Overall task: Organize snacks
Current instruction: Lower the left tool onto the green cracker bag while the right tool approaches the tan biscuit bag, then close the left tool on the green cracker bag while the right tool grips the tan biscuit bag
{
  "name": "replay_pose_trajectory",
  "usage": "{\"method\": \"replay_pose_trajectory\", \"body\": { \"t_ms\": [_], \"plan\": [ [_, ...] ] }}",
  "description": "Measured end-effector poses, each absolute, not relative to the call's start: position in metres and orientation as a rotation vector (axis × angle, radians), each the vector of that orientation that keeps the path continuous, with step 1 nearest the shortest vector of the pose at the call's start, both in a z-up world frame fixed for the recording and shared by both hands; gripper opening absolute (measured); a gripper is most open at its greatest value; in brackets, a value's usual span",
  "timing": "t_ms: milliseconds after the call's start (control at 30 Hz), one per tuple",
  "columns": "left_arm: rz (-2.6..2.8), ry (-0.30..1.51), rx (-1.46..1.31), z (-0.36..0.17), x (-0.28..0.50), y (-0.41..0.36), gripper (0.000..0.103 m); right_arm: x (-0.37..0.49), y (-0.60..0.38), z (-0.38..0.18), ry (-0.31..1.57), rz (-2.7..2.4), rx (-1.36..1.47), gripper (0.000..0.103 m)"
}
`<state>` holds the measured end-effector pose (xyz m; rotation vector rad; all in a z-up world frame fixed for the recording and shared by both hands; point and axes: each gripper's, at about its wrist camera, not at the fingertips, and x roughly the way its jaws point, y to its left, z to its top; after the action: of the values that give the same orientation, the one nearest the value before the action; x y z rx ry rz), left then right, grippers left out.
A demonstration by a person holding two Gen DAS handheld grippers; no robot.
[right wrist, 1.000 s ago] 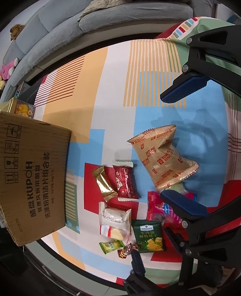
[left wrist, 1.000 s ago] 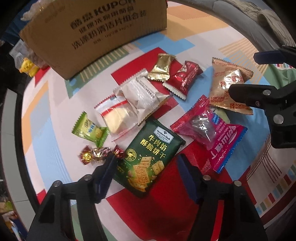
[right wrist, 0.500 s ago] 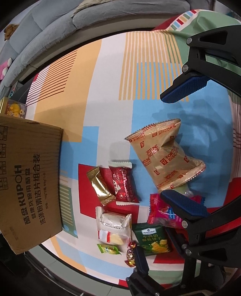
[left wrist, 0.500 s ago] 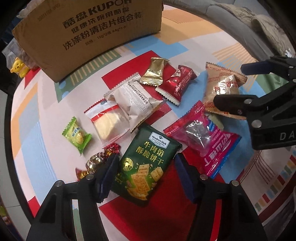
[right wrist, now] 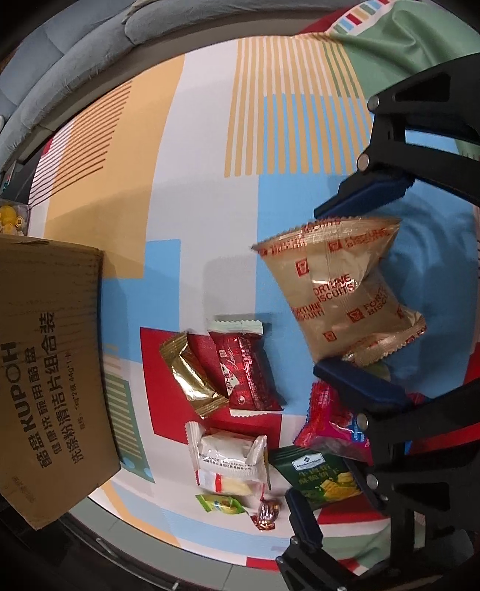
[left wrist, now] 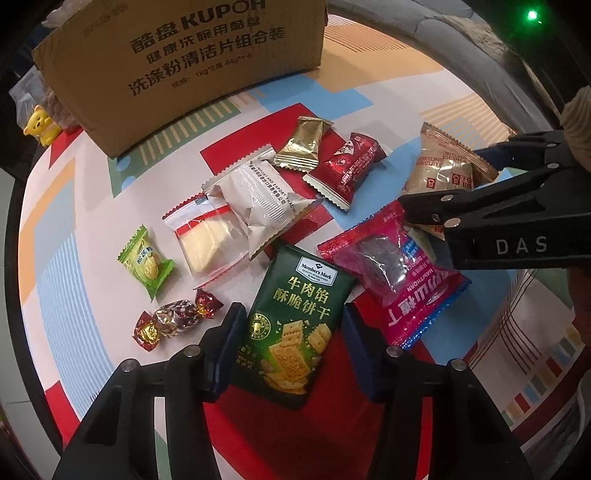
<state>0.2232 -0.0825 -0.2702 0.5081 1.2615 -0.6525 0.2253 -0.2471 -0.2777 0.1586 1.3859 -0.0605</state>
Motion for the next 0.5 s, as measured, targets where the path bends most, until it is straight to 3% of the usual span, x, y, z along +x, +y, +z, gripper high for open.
{"method": "replay_pose_trajectory", "body": {
  "t_ms": [133,500],
  "plan": [
    [-0.625,1.263,0.488,-0.268,0.214,-0.081,0.05,0.224,-0.246,-0.277,1.365,-0.05,0.163,0.058],
    [-0.524,1.275,0.405,-0.259,0.204,-0.066,0.047,0.216,-0.236,-0.26,1.308,-0.039,0.159,0.045]
  ]
}}
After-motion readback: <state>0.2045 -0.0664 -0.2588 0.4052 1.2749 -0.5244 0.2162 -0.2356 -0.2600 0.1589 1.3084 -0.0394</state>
